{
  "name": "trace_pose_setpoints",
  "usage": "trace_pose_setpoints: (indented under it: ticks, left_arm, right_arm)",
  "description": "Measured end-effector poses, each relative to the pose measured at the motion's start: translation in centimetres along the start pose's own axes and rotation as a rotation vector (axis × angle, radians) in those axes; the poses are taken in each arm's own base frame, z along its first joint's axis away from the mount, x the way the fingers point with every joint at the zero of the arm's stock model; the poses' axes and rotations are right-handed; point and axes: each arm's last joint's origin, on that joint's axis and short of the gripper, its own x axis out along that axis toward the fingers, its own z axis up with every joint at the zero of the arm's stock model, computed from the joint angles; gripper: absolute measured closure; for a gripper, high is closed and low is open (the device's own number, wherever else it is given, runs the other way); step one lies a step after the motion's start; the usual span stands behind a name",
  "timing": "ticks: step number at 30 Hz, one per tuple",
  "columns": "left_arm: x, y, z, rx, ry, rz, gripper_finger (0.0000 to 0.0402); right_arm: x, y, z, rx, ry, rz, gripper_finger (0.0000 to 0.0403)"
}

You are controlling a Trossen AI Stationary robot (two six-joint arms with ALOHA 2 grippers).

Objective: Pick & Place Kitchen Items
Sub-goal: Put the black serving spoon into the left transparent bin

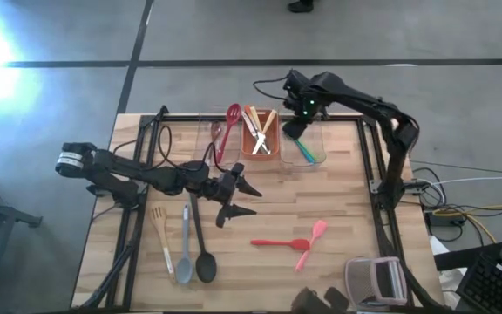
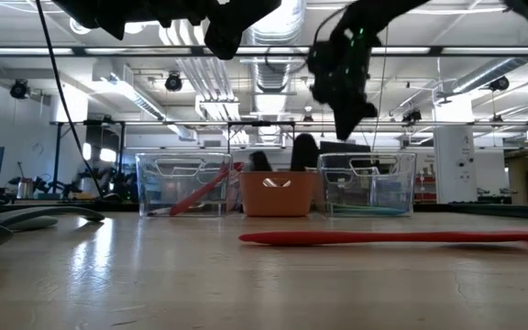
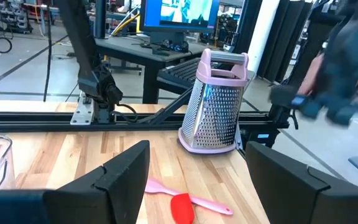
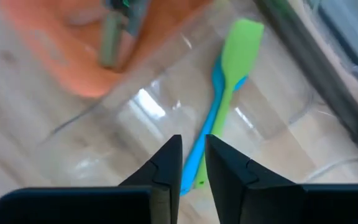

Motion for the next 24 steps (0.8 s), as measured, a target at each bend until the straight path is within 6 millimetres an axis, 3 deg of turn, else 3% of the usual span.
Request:
trace_pose_setpoints:
  ticks: [6,14,19,24]
  left_arm:
    - [0.0,0.0,0.0,-0.009,0.003,0.0,0.0134]
    - [-0.1,0.0,-0.4,-0.062,0.045,0.006,0.0134]
    - [-0.8,-0.1,-0.4,-0.109,0.114,0.019,0.0134]
    - [-2.5,-0.8,-0.1,-0.169,0.254,0.072,0.0134]
  right_arm:
    - [-5.9,3.7,-3.1,-0.085,-0.119,0.032,0.0357]
    - [-12.3,9.8,-9.3,-0.184,-0.253,0.145,0.0381]
    - [-14.0,13.6,-13.2,-0.269,-0.288,0.233,0.0394]
    - [-13.2,16.7,-16.3,-0.342,-0.319,0.231,0.0394]
